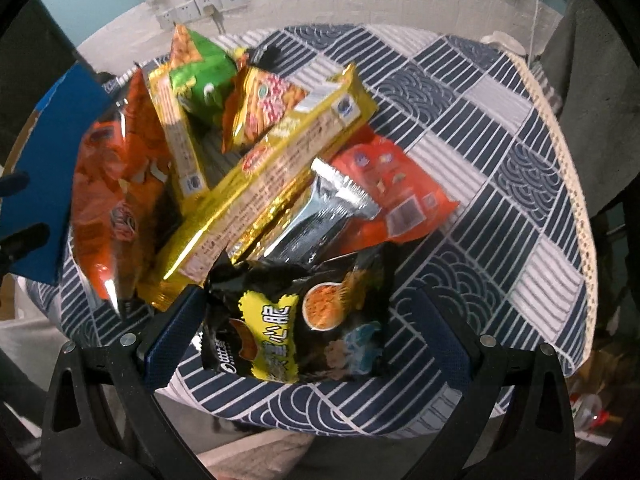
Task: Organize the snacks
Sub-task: 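Grasp the orange chip bag with the left tool while the right tool grasps the black noodle bag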
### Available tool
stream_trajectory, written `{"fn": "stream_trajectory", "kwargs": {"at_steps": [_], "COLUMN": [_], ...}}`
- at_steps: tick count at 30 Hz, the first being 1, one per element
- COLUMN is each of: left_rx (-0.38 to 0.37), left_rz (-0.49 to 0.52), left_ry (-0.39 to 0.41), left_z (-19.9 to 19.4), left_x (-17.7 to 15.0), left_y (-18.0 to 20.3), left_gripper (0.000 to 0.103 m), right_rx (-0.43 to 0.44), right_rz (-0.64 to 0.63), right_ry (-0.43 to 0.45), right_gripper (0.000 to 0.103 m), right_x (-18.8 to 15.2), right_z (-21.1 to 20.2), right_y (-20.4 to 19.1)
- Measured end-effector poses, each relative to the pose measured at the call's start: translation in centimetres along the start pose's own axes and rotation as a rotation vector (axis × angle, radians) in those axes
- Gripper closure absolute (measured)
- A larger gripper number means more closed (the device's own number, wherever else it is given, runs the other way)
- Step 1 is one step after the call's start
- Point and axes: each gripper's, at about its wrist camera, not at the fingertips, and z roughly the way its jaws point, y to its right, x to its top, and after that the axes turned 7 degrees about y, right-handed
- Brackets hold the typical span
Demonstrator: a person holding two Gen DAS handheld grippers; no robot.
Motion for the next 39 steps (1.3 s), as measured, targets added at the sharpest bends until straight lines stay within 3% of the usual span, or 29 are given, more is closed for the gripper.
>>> {"fn": "stream_trajectory", "kwargs": {"at_steps": [4,9,11,15,26,39], "left_rx": [-0.002,-0.016,-0.024,-0.035,-0.112,-0.133], "left_rz": [0.01,0.008,0.001,-0.009,-0.117,-0.061], "left_ry": [-0.009,-0.025,-0.034,-0.038,-0.068,-0.119], "left_z": [0.7,1.5,1.8,2.0,2.4,5.5], "left_x": [0.1,0.5,0.8,1.3,3.1,4.8], "left_y": [0.2,0.4,0.5,0.7,0.6,3.8], "left_gripper": [0.011,0.011,0.011,0.011,0.011,0.011], "right_rx": [-0.025,0.01,0.031,0.06,0.026,-0.027], "right_rz": [-0.04,0.012,0.013,0.008,-0.002,-0.017], "right_ry": [-0.04,-0.05,-0.047,-0.044,0.024,0.118], "right_gripper": [0.003,0.003,0.007,0.027,0.027,0.027], "right_x": [-0.4,-0.4,-0.2,0.0,-0.2,1.7], "right_z": [1.8,2.4,2.5,2.0,-1.5,-3.9], "right_y": [-0.6,0.2,0.5,1.2,2.6,3.8]}}
